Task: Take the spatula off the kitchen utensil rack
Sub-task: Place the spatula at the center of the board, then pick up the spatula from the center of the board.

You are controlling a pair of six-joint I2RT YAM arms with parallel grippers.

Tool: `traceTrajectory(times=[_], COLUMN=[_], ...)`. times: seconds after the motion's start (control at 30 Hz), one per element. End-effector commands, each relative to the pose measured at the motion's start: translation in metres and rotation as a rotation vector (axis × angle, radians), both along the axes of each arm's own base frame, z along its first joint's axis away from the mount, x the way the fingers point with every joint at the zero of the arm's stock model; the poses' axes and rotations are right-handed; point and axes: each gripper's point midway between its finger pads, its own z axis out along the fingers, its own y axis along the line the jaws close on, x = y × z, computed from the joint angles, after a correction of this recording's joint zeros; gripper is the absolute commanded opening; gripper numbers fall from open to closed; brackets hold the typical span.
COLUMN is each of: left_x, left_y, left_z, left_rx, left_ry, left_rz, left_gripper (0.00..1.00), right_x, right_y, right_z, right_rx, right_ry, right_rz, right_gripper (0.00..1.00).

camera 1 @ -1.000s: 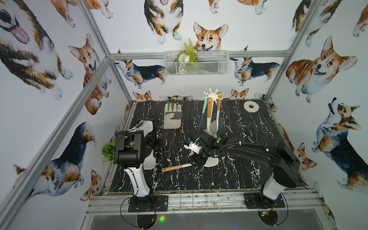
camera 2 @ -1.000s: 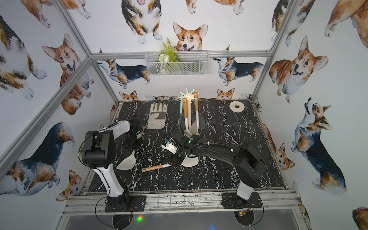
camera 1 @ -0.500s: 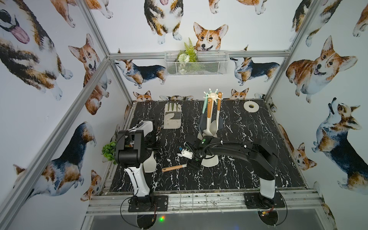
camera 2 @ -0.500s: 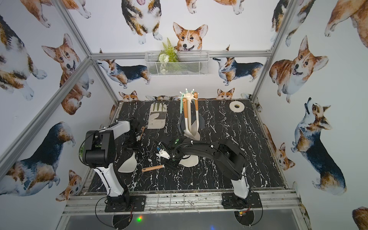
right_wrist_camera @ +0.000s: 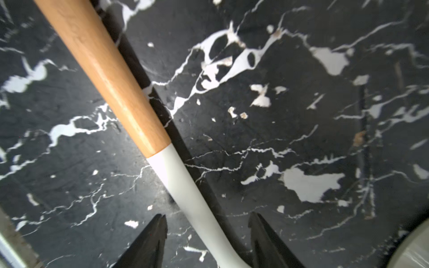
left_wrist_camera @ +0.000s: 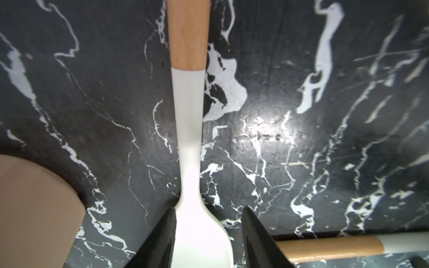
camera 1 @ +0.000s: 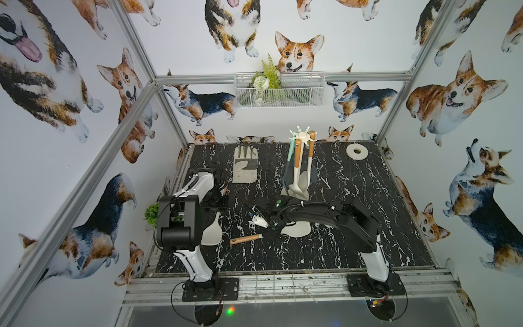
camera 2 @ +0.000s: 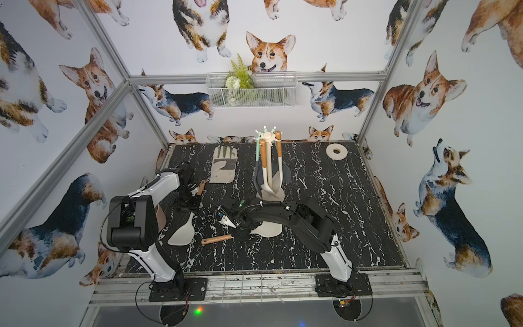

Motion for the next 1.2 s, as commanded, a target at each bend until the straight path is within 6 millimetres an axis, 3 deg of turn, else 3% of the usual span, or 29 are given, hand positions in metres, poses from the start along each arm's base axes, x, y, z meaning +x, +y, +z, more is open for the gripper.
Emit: traceTrajectory(times=[0.0, 0.3, 0.4, 0.5, 0.53, 0.7, 0.8, 0.83, 1.0, 1.17], left_x=[0.002, 0.007, 0.009, 0.011, 0.011, 0.018, 0.025, 0.028, 0.031, 0.013], left_y=[-0.005, -0.01, -0.012, -0.014, -0.015, -0.024, -0.034, -0.042, -0.098, -0.179], left_z=[0.009, 0.03, 0.036, 0.043, 0.047, 0.083, 0.12, 0.135, 0.183, 0.215], left_rx=[-0.031, -0.062, -0.074, -0.089, -0.094, -0.155, -0.236, -0.29, -0.573, -0.731], left_ry=[-0.043, -0.148, -0.177, -0.211, -0.226, -0.358, -0.485, -0.532, -0.667, -0.789], left_rz=[0.008, 0.012, 0.015, 0.02, 0.022, 0.04, 0.072, 0.093, 0.139, 0.026], left_gripper=[0.49, 0.49, 0.49, 0.49, 0.49, 0.49, 0.49, 0.5, 0.5, 0.57], right_x=[0.006, -0.001, -0.006, -0.007, -0.008, 0.004, 0.016, 0.023, 0.046, 0.054], right_y=[-0.003, -0.014, -0.022, -0.024, -0.023, -0.016, -0.013, -0.011, -0.02, -0.024], right_z=[-0.006, -0.026, -0.028, -0.019, -0.014, 0.055, 0.096, 0.118, 0.167, 0.185], right_rx=[-0.039, -0.081, -0.1, -0.07, -0.049, 0.173, 0.298, 0.37, 0.507, 0.58], right_ry=[-0.074, -0.083, -0.078, -0.084, -0.088, -0.18, -0.232, -0.263, -0.377, -0.422], right_rz=[0.025, 0.019, 0.011, -0.01, -0.017, -0.167, -0.28, -0.345, -0.539, -0.603], right_gripper=[0.5, 0.28, 0.1, 0.01, 0.0, 0.0, 0.0, 0.0, 0.0, 0.0])
